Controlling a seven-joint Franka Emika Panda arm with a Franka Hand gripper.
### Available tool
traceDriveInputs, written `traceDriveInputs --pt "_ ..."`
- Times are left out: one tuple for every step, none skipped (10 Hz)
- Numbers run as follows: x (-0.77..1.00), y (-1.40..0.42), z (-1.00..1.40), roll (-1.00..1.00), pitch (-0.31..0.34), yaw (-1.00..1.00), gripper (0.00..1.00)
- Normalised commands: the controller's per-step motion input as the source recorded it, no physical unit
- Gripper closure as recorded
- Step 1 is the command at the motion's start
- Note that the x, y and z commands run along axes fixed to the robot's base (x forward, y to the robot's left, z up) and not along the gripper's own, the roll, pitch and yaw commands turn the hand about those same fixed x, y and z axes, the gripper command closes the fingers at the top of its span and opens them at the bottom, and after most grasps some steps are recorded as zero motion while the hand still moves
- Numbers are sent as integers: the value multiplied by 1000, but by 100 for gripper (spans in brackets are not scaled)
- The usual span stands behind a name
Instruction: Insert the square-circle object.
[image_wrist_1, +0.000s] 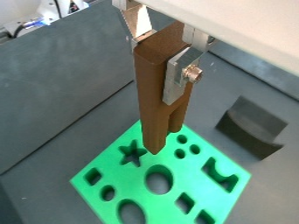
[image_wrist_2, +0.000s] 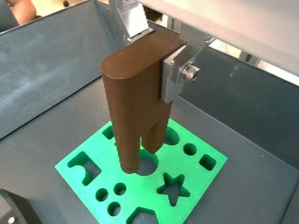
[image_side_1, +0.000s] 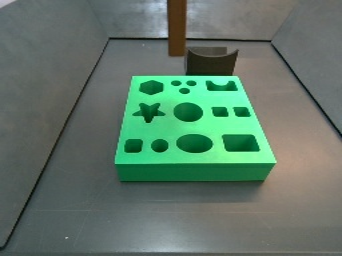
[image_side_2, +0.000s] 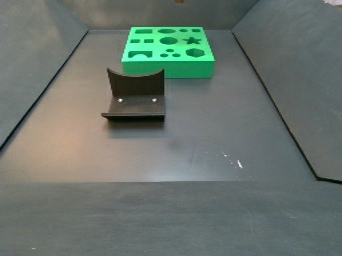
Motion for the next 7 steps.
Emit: traceDriveInputs --pt "-163 -903 -571 -31 -187 -260 100" --pt "-123 -574 -589 0 -239 -591 100" --pt "-86 -411 -591 0 -169 -757 100" --pt "-71 -363 -577 0 -146 -797 100" --pt "-60 -329 -554 0 -124 -817 100" --pt "-20 -260 -463 0 -89 -874 100" --pt "0 -149 -369 -14 -46 -951 100"
